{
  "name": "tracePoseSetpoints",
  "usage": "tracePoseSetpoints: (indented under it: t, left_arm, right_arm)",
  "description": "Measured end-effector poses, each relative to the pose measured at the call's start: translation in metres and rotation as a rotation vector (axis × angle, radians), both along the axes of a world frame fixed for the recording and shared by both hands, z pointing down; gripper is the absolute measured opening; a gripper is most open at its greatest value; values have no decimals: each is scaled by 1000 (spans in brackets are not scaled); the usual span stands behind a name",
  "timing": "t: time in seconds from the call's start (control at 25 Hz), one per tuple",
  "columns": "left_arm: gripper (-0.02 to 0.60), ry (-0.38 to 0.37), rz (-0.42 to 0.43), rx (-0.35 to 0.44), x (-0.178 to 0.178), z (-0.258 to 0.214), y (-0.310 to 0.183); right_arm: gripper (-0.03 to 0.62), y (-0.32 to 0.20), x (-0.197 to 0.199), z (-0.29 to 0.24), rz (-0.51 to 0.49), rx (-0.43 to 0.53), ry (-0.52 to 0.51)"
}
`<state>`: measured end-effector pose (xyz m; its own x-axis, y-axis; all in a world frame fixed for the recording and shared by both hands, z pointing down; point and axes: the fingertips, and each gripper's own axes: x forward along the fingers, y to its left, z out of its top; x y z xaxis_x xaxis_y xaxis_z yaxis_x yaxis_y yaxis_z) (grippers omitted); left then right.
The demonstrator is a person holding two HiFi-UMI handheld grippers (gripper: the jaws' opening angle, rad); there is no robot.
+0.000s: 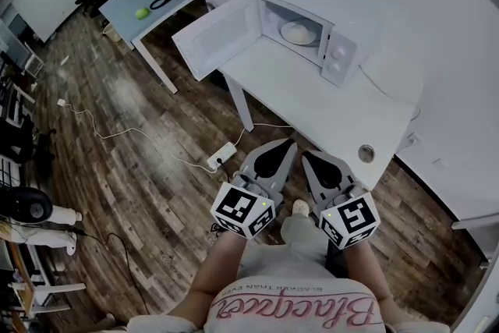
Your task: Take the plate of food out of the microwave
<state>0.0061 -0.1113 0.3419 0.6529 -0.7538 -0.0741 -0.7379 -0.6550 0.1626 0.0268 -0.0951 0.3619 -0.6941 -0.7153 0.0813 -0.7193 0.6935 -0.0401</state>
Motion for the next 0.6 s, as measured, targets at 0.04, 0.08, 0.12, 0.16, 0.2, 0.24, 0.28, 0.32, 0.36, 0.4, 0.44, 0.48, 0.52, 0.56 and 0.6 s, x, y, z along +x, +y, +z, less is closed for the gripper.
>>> tracePoseSetpoints:
  t: [0.04,0.08,0.12,0.16,0.2,0.24,0.28,0.32,0.36,0.4,0.44,0.48,0.52,0.56,0.6]
  left_arm:
    - [8,-4,-9,0,0,0,-6]
    - [8,-7,-18,-2,0,0,-11]
    - [8,-12,-25,-6,0,1,-17]
    - [8,-19,-31,-11,0,2,-23]
    - [8,-32,-37,-18,0,4,-28]
    - [8,-49,-39,-29,1,6,-33]
    - [8,-67,-38,-44,3,8,-38]
    - [8,-83,-36,-57,6,10,-43]
    - [8,-92,-36,-64,8,11,-48]
    - [8,-95,-36,-64,11,10,-53]
    - [8,-90,-37,-61,14,9,-59]
    - [8,-76,-38,-56,16,7,-64]
    - [8,-56,-42,-49,18,4,-69]
    - [8,-34,-48,-40,19,1,-75]
    - [8,-16,-53,-31,20,-2,-80]
  right_arm:
    - [6,-6,1,0,-1,-3,-1]
    - [6,-12,3,0,0,-6,-2]
    - [6,-18,4,0,1,-9,-4]
    - [6,-24,5,0,2,-11,-7]
    - [6,-30,6,-1,3,-12,-10]
    - [6,-35,7,-2,0,-12,-12]
    - [6,-40,8,-3,-6,-11,-13]
    - [6,-45,10,-4,-14,-10,-13]
    - [6,-50,12,-4,-20,-11,-13]
    - [6,-56,14,-4,-22,-14,-14]
    - [6,-61,17,-4,-22,-18,-15]
    - [6,-67,20,-5,-22,-22,-16]
    - [6,-73,22,-5,-26,-25,-17]
    - [6,-79,24,-5,-31,-25,-17]
    - [6,-85,27,-5,-37,-25,-17]
